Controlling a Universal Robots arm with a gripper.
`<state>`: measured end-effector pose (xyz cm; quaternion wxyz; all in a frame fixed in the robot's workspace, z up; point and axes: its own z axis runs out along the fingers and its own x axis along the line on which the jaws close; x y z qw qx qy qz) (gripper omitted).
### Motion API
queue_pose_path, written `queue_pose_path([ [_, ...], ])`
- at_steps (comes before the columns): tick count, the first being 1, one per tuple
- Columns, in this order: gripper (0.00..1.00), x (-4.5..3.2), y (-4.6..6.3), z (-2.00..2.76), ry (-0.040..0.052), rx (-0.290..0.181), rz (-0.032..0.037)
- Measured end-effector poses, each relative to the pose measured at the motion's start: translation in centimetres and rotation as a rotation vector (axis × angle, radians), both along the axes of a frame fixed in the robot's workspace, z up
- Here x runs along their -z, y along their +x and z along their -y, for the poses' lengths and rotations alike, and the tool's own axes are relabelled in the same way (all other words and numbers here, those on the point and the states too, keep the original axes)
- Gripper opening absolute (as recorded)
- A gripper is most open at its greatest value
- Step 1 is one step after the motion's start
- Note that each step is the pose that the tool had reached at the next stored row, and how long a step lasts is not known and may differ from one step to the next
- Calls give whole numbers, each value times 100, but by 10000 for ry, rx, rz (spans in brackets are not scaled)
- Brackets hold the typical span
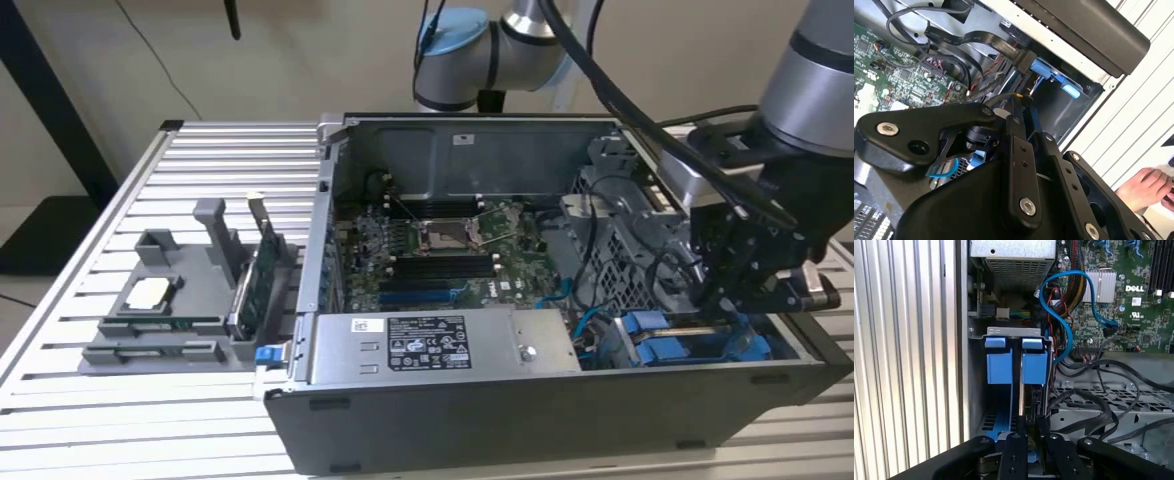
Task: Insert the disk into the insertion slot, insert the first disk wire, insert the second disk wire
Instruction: 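Insert the first disk wire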
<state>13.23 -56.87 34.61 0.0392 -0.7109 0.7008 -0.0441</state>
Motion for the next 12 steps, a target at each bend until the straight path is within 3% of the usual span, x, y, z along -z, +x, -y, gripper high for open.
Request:
queue_pose_path([
  [4, 19, 16, -1, -25, -3, -3, 59],
  [12, 19, 46, 0, -62, 2, -122, 91],
])
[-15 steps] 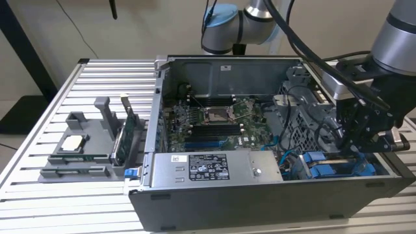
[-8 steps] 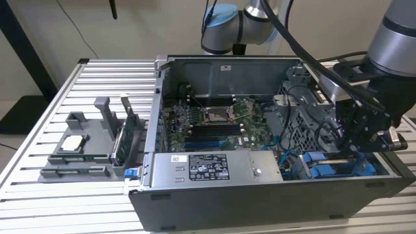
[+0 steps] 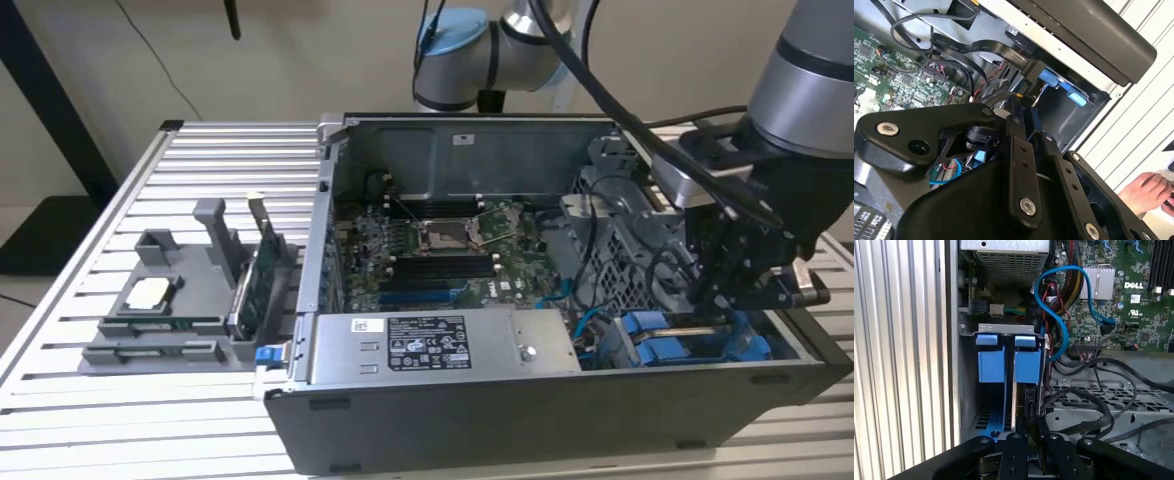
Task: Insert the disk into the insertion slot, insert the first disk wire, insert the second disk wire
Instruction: 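Insert the first disk wire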
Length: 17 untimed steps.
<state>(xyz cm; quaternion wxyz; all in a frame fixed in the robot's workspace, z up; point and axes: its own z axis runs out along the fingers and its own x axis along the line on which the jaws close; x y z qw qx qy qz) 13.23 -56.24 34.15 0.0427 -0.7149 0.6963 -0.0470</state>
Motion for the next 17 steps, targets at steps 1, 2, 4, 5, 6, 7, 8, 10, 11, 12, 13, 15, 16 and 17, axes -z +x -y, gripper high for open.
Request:
queue_pose_path([
  [1, 19, 3, 2, 0, -2, -11, 3],
  [2, 19, 6, 6, -1, -2, -28, 5],
  [4, 19, 13, 15, -1, -1, -62, 7],
  [5, 19, 15, 20, -1, 0, -79, 8],
  [6, 19, 17, 23, -1, 3, -99, 8],
  [7, 19, 19, 24, -3, 9, -118, 9],
  [8, 19, 22, 26, -7, 16, -136, 9],
  [10, 19, 24, 29, -9, 20, -162, 10],
  [11, 19, 26, 30, -10, 24, -171, 10],
  [12, 19, 28, 33, -12, 26, -183, 10],
  [13, 19, 30, 37, -12, 27, -192, 10],
  [15, 19, 33, 40, -12, 27, -192, 10],
  [16, 19, 34, 40, -12, 27, -191, 10],
  [17, 19, 34, 40, -12, 28, -190, 10],
])
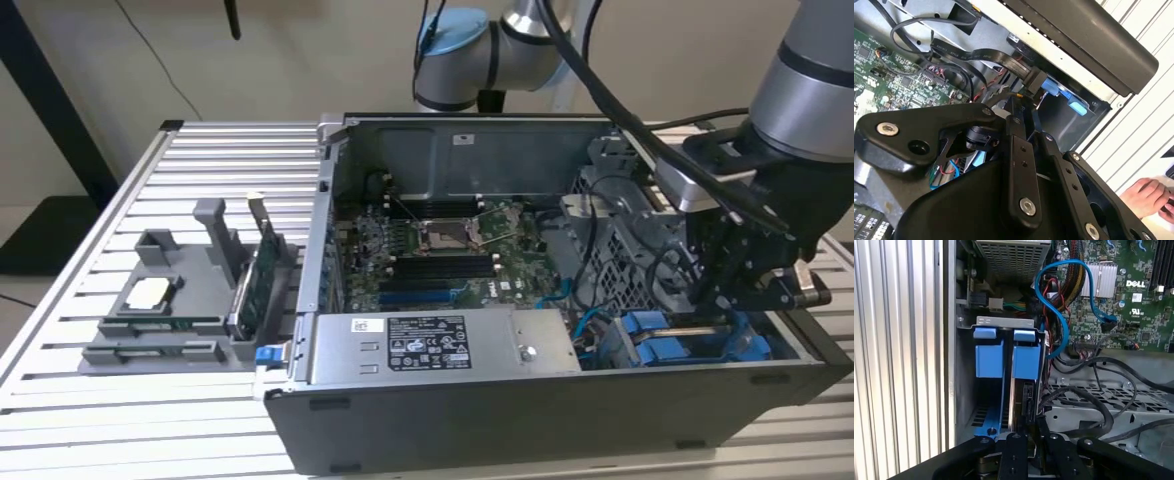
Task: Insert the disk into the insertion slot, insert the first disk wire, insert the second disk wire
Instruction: 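Insert the first disk wire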
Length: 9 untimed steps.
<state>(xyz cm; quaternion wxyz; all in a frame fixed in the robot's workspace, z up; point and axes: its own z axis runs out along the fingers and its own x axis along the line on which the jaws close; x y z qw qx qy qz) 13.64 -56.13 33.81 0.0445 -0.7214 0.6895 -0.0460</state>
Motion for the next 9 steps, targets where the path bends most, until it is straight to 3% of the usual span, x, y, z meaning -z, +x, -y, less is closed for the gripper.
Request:
queue_pose_path([
  [9, 19, 29, 1, 0, 6, 139, 2],
])
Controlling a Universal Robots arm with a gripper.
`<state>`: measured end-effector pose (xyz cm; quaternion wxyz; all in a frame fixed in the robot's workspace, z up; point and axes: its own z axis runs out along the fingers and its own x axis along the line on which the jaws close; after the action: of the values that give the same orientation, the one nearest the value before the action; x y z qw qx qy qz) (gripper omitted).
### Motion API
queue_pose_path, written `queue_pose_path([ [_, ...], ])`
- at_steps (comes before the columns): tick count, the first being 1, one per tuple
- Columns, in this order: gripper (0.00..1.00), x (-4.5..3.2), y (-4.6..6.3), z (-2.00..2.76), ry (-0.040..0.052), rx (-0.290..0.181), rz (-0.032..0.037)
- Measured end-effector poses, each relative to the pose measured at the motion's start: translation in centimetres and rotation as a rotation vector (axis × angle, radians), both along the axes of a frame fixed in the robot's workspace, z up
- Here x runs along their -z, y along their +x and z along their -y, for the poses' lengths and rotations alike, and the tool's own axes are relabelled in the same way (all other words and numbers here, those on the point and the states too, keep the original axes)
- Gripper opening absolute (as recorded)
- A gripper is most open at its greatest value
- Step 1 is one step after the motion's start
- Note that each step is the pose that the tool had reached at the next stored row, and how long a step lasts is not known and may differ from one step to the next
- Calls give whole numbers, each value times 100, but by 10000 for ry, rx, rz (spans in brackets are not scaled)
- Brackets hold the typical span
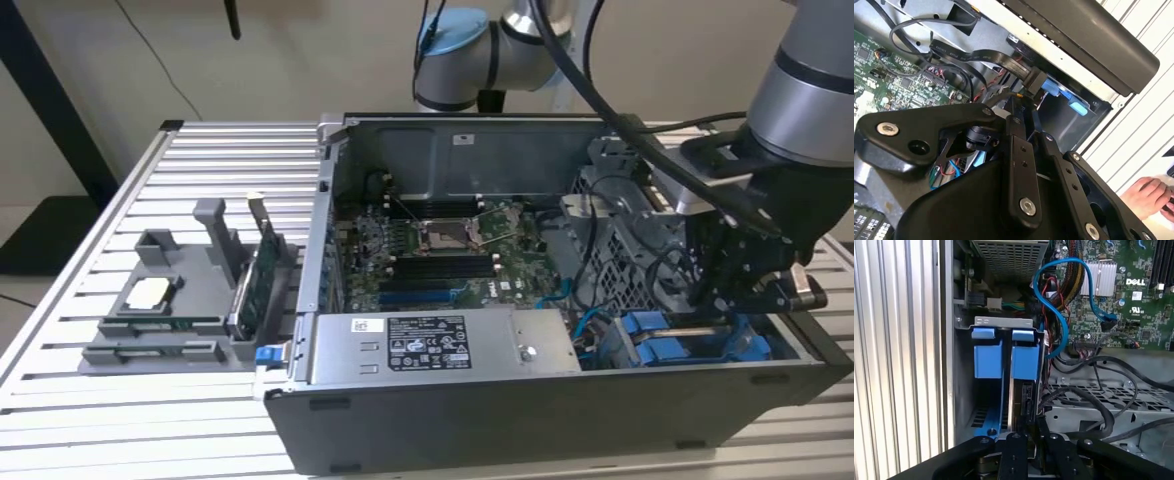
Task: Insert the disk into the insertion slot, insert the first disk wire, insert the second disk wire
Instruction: 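Insert the first disk wire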
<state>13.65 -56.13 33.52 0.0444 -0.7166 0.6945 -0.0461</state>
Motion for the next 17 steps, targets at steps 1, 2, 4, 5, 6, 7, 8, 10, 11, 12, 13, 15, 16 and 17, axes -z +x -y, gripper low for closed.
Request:
queue_pose_path([
  [1, 19, 2, 0, 0, 3, 35, -1],
  [2, 19, 2, 0, 1, 1, 64, -1],
  [4, 19, 1, -1, 0, -1, 103, -1],
  [5, 19, 2, 0, 0, -1, 120, -1],
  [6, 19, 6, 0, 0, -3, 136, -1],
  [7, 19, 15, 0, 0, 0, 150, -1],
  [8, 19, 24, 0, 0, -3, 162, 0],
  [10, 20, 37, -1, 0, -2, 168, -2],
  [11, 20, 38, -1, 1, -3, 170, -2],
  [12, 20, 38, -1, 1, -3, 170, -1],
  [13, 27, 34, -1, 0, -2, 170, -1],
  [15, 27, -2, -1, 0, 5, 169, -5],
  [16, 27, -20, 0, 0, 2, 169, -7],
  [17, 27, -34, -1, 0, 0, 169, -7],
])
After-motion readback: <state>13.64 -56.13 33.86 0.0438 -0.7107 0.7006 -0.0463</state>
